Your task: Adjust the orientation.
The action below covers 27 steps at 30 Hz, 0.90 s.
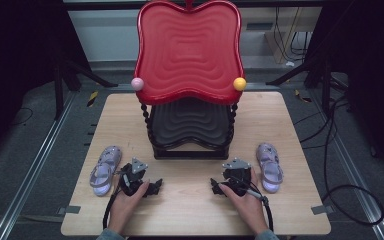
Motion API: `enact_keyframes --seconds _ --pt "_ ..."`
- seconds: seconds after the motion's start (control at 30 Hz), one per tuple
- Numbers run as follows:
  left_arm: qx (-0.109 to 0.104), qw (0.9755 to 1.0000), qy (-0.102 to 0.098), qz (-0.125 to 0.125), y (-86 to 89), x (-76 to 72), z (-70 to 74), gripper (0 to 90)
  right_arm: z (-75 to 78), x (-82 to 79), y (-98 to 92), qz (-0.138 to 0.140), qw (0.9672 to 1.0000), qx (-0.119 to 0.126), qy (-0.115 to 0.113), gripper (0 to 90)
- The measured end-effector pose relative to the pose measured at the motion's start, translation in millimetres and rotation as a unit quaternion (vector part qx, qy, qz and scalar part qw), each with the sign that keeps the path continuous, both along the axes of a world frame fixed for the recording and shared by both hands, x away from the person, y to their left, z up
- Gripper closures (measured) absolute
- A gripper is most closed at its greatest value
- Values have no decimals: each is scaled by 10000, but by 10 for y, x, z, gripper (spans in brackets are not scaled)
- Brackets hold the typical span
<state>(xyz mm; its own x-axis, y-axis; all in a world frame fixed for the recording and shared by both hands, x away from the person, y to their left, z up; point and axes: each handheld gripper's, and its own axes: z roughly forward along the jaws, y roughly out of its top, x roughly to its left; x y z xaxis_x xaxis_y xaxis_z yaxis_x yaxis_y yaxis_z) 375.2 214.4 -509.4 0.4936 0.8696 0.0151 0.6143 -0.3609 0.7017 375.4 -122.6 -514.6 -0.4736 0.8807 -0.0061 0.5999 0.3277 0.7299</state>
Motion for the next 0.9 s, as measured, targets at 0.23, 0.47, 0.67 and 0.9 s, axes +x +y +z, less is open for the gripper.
enact_keyframes --seconds 0.23,0.47,0.67,0.9 --pt "204 9997 92 92 53 -30 328 51 1 8 3 -9 10000 -3 18 29" --pt "458 9983 113 348 287 -33 869 38 -1 12 1 5 10000 -3 6 29" --pt "483 9964 206 664 579 -37 1092 44 -1 10 2 2 10000 -1 12 29" --pt "588 9927 252 1019 899 -85 1224 67 -1 11 2 -1 10000 -1 13 30"
